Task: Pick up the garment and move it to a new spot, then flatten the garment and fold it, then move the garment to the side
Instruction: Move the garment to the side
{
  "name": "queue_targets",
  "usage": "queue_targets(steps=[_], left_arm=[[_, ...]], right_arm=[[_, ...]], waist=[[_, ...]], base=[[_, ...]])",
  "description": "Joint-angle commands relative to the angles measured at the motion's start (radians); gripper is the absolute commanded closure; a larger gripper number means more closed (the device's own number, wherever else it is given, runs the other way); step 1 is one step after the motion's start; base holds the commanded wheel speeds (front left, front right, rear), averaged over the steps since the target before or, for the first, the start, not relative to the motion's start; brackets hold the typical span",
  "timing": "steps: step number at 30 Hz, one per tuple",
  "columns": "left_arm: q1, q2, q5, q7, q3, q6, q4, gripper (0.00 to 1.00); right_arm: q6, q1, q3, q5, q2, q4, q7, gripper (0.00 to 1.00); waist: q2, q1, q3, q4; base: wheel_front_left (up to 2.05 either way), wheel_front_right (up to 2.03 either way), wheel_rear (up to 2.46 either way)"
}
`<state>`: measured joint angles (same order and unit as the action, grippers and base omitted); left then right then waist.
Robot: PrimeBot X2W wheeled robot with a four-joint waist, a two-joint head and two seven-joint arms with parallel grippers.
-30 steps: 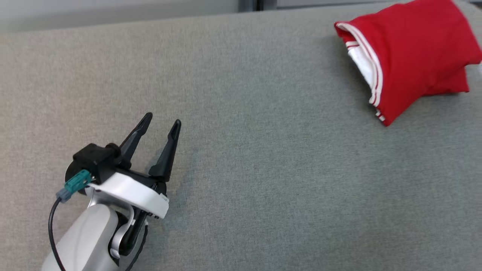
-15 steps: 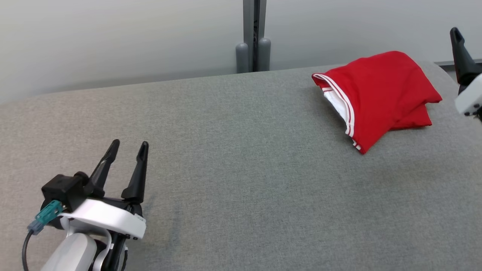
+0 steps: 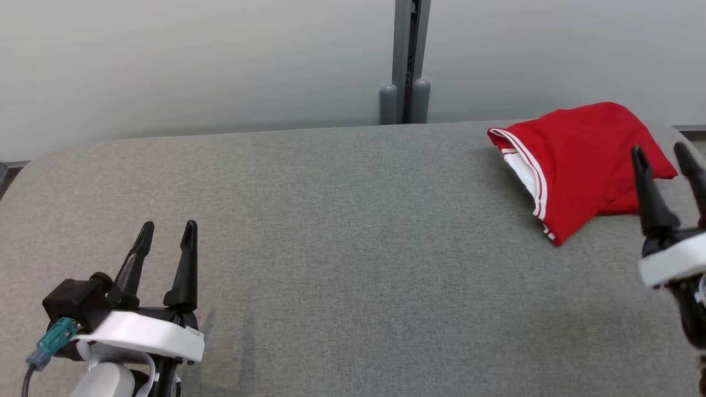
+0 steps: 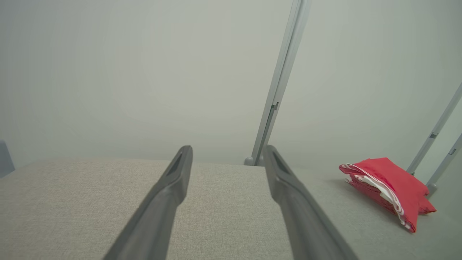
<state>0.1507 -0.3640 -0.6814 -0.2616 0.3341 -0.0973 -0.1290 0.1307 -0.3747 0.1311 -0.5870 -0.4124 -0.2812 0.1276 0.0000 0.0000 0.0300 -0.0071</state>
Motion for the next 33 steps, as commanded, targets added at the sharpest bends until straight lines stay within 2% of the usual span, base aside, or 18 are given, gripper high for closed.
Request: queue_targets(steps=[1, 6, 11, 18, 22, 33], left_arm=[[-0.014, 0.011, 0.010, -0.005, -0.017, -0.003, 0.010, 0.00], [-0.045, 0.040, 0.051, -0.004, -0.061, 0.016, 0.018, 0.00], [-0.097, 0.090, 0.116, -0.004, -0.134, 0.008, 0.045, 0.00], [-0.155, 0.155, 0.199, -0.004, -0.225, 0.047, 0.045, 0.00], [-0.166, 0.190, 0.246, -0.004, -0.255, 0.080, 0.033, 0.00], [-0.141, 0.244, 0.334, -0.004, -0.308, 0.157, -0.020, 0.00]], right_arm=[[0.000, 0.056, -0.027, 0.024, 0.024, 0.043, 0.010, 0.00], [0.000, 0.185, -0.084, 0.088, 0.102, 0.129, 0.035, 0.00], [0.000, 0.260, -0.109, 0.154, 0.172, 0.175, 0.077, 0.00], [0.000, 0.326, -0.114, 0.218, 0.253, 0.153, 0.131, 0.00], [0.000, 0.328, -0.108, 0.247, 0.273, 0.140, 0.136, 0.00], [0.000, 0.303, -0.087, 0.269, 0.263, 0.160, 0.138, 0.00]], waist=[[0.0000, 0.0000, -0.003, 0.008], [0.0000, 0.0000, -0.006, 0.016], [0.0000, 0.0000, -0.005, 0.009], [0.0000, 0.0000, 0.004, 0.018], [0.0000, 0.0000, 0.009, 0.026], [0.0000, 0.0000, 0.020, 0.033]], base=[[0.00, 0.00, 0.00], [0.00, 0.00, 0.00], [0.00, 0.00, 0.00], [0.00, 0.00, 0.00], [0.00, 0.00, 0.00], [0.00, 0.00, 0.00]])
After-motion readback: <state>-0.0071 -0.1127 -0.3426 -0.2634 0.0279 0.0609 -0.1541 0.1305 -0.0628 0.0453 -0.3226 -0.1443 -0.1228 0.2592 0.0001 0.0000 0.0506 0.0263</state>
